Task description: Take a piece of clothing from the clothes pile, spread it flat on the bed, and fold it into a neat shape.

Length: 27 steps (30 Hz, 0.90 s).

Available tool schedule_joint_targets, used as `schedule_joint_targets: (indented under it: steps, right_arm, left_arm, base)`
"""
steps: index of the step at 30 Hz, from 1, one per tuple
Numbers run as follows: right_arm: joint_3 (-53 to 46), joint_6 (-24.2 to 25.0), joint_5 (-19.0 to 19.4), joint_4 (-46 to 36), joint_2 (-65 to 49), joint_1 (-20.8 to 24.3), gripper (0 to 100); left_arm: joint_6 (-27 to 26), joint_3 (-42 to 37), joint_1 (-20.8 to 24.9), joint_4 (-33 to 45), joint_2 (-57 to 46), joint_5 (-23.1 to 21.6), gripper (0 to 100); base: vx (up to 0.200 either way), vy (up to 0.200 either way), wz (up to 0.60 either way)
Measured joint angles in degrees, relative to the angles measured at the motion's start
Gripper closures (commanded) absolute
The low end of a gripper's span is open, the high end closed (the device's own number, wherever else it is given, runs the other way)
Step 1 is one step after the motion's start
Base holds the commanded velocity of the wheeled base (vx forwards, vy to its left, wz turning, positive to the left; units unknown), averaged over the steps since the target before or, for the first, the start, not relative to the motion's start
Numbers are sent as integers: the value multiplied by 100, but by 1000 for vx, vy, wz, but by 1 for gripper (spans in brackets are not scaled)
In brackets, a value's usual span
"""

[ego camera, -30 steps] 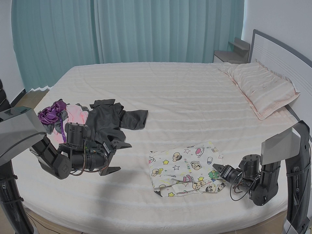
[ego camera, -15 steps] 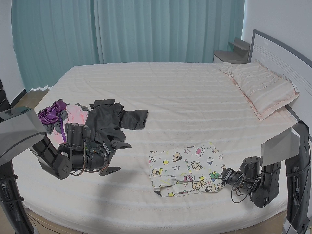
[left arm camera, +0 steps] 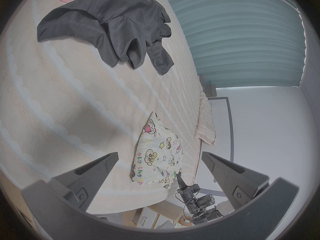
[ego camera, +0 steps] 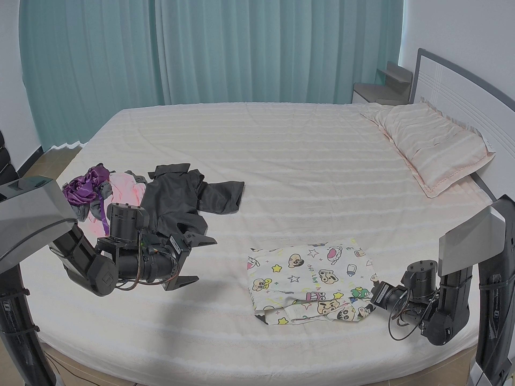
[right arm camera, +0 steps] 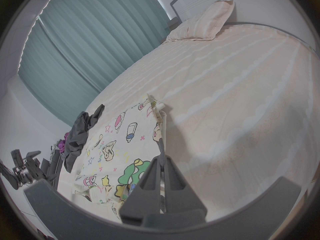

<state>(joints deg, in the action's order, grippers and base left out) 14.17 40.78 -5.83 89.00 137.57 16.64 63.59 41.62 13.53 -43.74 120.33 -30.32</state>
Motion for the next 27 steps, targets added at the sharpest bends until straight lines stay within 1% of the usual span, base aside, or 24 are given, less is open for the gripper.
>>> schedule_joint_targets:
  steps: [1, 2, 19, 20, 27]
  right_arm:
    - [-26, -33, 2, 0, -2, -5, 100]
    - [-41, -40, 2, 0, 2, -11, 0]
    - [107, 9, 20, -5, 121, -5, 0]
    - [129, 5, 20, -2, 121, 9, 100]
    - [262, -11, 41, 0, 155, 39, 100]
  left_arm:
    - [-4, 0, 0, -2, 0, 0, 0]
    - [-4, 0, 2, 0, 0, 0, 0]
    - [-6, 2, 0, 0, 9, -2, 0]
    - [-6, 5, 0, 0, 9, 0, 0]
    - [-6, 17, 0, 0, 21, -2, 0]
  base:
    - [0, 0, 0]
    - [0, 0, 0]
    - [0, 0, 0]
    - [0, 0, 0]
    - [0, 0, 0]
